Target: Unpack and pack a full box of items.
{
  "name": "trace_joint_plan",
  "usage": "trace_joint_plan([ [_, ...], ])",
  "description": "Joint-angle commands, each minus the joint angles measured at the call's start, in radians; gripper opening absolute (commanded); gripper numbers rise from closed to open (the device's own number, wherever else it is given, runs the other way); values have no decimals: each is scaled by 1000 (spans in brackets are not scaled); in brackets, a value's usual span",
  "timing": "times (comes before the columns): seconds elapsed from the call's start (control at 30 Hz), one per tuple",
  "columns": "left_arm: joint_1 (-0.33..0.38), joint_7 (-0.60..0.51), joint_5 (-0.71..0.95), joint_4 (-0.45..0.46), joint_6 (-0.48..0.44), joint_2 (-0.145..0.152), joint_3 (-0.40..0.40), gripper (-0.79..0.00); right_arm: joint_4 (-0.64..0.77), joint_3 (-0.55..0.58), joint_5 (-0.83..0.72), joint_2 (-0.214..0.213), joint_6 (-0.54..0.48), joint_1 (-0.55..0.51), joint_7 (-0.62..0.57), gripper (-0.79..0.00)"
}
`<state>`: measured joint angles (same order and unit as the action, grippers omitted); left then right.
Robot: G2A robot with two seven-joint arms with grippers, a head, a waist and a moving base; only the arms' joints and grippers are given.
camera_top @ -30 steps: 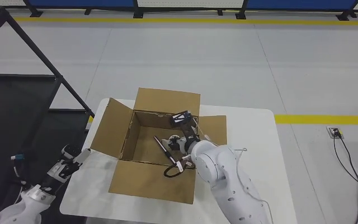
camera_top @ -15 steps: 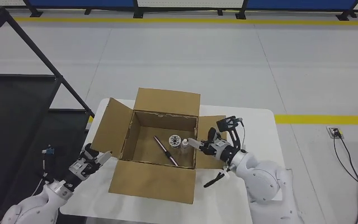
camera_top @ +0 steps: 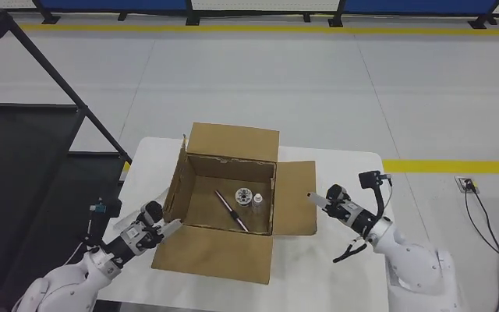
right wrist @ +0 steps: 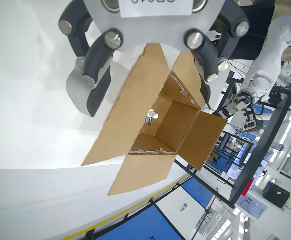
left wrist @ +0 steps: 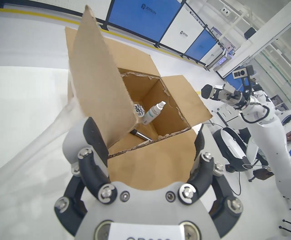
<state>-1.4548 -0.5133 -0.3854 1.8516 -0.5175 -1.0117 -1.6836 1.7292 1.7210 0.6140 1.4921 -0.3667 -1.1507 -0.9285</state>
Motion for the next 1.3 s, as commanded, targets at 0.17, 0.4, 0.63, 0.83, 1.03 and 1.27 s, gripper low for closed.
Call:
trace_joint_plan([
  [0.17,39,-21,-28,-7,10,-1,61,0,-220,-40,-74,-28,-75,166,-166,0],
  [0.4,76,-31,-39,-30,22,-3,108,0,-329,-84,-255,-52,-245,265,-280,0],
  [0.63,101,-40,-29,-52,22,-3,140,0,-352,-191,-352,-83,-252,335,-273,0],
  [0.83,120,-47,-17,-77,22,-4,162,0,-430,-307,-340,-80,-225,427,-224,0],
  [1.03,136,-56,4,-102,19,-4,172,0,-543,-463,-255,-55,-156,521,-74,0],
  [1.27,151,-74,25,-122,23,-2,178,0,-607,-605,-124,-28,-80,567,91,0],
])
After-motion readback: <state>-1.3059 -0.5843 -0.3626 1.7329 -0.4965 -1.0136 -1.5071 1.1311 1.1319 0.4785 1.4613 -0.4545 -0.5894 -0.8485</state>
